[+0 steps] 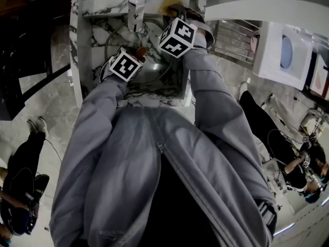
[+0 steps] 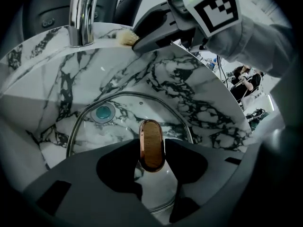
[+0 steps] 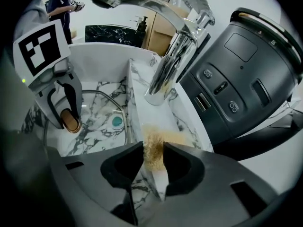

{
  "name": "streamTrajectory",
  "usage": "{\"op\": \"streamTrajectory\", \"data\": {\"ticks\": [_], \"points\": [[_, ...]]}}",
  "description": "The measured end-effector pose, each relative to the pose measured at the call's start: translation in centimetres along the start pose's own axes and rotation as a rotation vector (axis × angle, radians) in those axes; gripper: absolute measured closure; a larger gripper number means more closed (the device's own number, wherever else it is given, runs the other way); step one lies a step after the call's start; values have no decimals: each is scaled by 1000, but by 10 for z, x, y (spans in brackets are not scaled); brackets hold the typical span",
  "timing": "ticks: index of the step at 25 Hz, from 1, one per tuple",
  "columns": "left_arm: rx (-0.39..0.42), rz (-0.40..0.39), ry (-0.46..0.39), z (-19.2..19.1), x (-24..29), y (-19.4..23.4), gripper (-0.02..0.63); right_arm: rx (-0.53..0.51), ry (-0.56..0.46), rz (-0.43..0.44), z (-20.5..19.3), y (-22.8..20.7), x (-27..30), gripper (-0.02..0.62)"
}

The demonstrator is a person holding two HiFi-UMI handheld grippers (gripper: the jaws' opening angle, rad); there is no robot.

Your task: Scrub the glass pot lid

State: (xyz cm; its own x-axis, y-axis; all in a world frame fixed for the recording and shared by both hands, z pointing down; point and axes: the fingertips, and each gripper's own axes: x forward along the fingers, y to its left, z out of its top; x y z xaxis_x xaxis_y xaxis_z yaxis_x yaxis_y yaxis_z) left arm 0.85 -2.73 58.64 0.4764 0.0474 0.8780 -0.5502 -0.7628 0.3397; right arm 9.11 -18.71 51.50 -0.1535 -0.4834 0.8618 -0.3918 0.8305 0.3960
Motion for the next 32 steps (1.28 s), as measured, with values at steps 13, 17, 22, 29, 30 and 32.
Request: {"op": "streamTrajectory", "data": {"ticks": [13,17,22,29,30,32], "points": [[-295,139,-249,-29,-65,38,591,40,-118,16,37,58,-41,538],[-389,173,-381,-29,-95,46,592,18,-143,74,57,86,-37,538],[-425,224,-504,-30,-127,50,592,-38,-162,155,86,119,-21,538],[-449,264,-570,-43,-143,58,592,-168,-154,237,124,155,13,538],[-450,268,-575,-45,-144,59,592,-183,-151,248,128,159,18,538],[-459,270,-587,-46,-147,61,592,-210,-137,271,133,167,27,538]]}}
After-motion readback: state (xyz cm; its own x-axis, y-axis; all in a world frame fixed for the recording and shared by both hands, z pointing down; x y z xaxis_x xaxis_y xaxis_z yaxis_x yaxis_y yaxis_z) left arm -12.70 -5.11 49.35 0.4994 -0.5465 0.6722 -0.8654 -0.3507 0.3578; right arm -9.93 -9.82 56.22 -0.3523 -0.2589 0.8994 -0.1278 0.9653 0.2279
